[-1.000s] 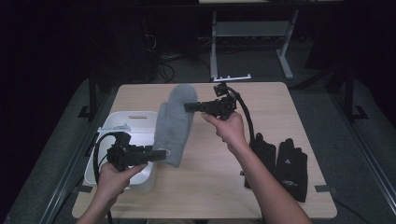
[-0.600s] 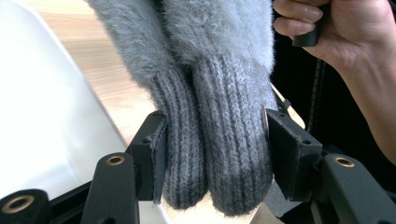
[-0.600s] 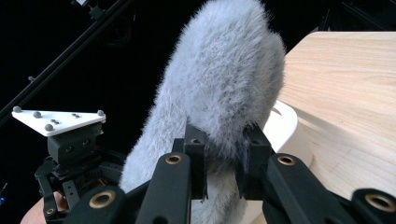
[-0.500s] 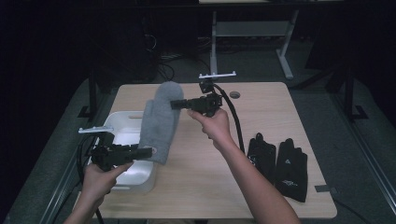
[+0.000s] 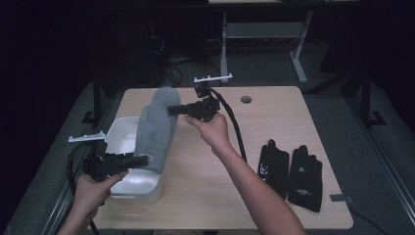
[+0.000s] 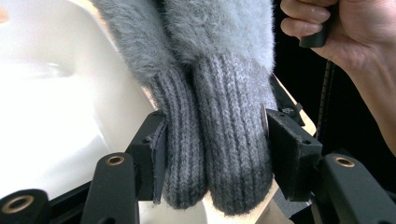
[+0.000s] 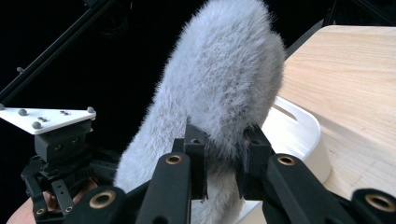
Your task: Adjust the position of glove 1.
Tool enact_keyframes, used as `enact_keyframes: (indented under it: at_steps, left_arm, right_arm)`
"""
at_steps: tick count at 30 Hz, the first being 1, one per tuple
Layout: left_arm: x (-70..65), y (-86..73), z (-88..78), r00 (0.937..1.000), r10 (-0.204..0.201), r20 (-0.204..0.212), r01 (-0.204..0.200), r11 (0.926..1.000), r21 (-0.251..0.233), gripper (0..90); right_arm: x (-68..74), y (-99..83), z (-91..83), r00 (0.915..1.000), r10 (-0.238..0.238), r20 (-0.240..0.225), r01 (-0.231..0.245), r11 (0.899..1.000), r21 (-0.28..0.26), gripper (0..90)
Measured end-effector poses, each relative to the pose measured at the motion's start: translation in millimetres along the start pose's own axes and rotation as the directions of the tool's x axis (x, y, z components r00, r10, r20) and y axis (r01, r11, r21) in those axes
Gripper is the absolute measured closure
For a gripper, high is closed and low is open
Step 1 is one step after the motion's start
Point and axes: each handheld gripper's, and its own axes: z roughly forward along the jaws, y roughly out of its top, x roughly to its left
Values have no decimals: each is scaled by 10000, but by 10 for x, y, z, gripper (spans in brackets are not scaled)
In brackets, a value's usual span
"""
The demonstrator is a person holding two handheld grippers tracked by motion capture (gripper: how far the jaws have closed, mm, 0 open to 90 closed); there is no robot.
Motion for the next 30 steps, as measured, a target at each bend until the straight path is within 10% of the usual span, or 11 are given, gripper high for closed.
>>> enact_keyframes:
  at_steps: [30]
  left_arm:
    - [312,-217,-184,9953,-886,-404,877,9959,-226,453]
  right_arm:
    - [-98,-30,621,9987,512,-38,-508,9967,627,757]
